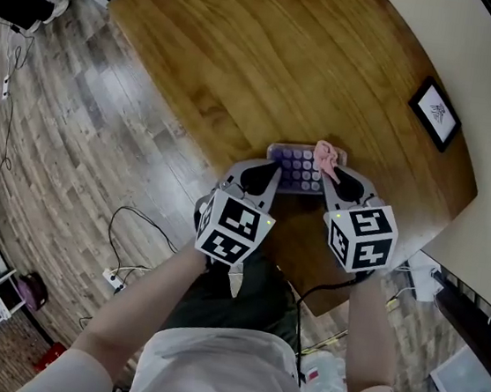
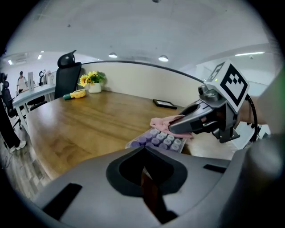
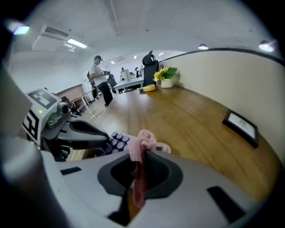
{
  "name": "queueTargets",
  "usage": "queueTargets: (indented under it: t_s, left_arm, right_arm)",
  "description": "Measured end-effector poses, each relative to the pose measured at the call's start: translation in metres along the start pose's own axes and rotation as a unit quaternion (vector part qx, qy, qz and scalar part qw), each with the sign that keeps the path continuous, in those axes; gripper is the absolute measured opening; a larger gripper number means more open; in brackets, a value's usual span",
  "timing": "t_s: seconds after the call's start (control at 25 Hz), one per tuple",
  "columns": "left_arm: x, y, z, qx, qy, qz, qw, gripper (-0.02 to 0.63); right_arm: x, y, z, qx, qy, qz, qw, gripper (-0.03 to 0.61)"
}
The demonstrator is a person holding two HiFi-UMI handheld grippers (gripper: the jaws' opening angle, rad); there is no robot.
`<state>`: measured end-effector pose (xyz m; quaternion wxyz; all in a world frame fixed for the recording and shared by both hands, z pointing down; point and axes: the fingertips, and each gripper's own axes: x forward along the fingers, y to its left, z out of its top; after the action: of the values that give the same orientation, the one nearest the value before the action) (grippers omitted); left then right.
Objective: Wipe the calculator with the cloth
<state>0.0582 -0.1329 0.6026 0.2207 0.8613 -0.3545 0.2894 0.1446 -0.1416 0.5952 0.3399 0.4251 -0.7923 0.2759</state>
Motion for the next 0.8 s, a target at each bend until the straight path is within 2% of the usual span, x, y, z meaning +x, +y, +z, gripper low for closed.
queueTargets:
  t_s: [0.24,0.56,0.68,0.8]
  left_arm:
    - [0.003,0.000,-0.001,-0.015,0.002,-0.005,0.9999,0.002]
    - [0.005,-0.005,0.002,0.011,0.007,-0.011,0.9998,0.002]
    - [0.005,-0.006,0.002,0.012,0.008,-0.018,0.9997,0.002]
    - [0.003,-0.004,0.000,0.012,0.010,-0.026,0.9995,0.002]
  right_arm:
    - [-0.019,0.013,-0.032,0.048,0.000,0.032,0.998,0.034]
    - [-0.043,0.026,-0.065,0.021,0.099,0.085,0.991,0.034]
    - [-0.051,0.013,-0.056,0.016,0.102,0.063,0.993,0.034]
    - [-0.055,-0.008,-0.025,0.018,0.058,0.011,0.998,0.034]
